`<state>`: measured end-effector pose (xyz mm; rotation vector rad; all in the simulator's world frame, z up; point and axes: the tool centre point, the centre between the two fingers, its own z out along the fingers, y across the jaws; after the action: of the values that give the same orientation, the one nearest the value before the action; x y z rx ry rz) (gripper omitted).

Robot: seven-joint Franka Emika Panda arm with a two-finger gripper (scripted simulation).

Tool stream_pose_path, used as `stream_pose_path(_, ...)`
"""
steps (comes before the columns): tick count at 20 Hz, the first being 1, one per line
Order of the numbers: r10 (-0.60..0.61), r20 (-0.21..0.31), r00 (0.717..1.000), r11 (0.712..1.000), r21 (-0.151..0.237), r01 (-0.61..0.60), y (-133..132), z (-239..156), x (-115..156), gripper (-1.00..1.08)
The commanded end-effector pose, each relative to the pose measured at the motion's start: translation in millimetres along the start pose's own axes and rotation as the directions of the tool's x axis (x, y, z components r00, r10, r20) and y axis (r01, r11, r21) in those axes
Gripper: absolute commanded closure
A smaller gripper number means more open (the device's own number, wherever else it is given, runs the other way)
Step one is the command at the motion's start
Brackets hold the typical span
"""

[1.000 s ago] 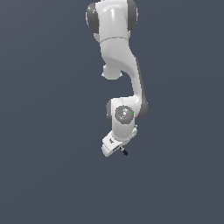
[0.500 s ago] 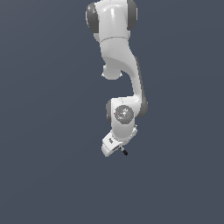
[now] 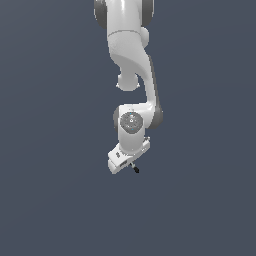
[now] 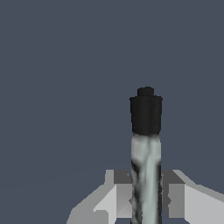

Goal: Pick up the object and move it to a goal position.

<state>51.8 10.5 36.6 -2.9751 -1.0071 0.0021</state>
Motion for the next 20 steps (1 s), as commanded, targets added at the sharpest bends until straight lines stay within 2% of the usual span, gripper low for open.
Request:
stream_pose_path(1, 0.001, -0.001, 1.0, 1.0, -0.001, -0.001, 10.1, -13.9, -14.2, 1.08)
stream_pose_path(13, 0.001, -0.001, 1.0, 1.0, -0.001, -0.001, 72.6, -102.8, -105.7, 1.08)
stream_pose_path(20, 0.001, -0.001, 1.0, 1.0, -0.001, -0.001, 100.0, -140.2, -142.0, 1.08)
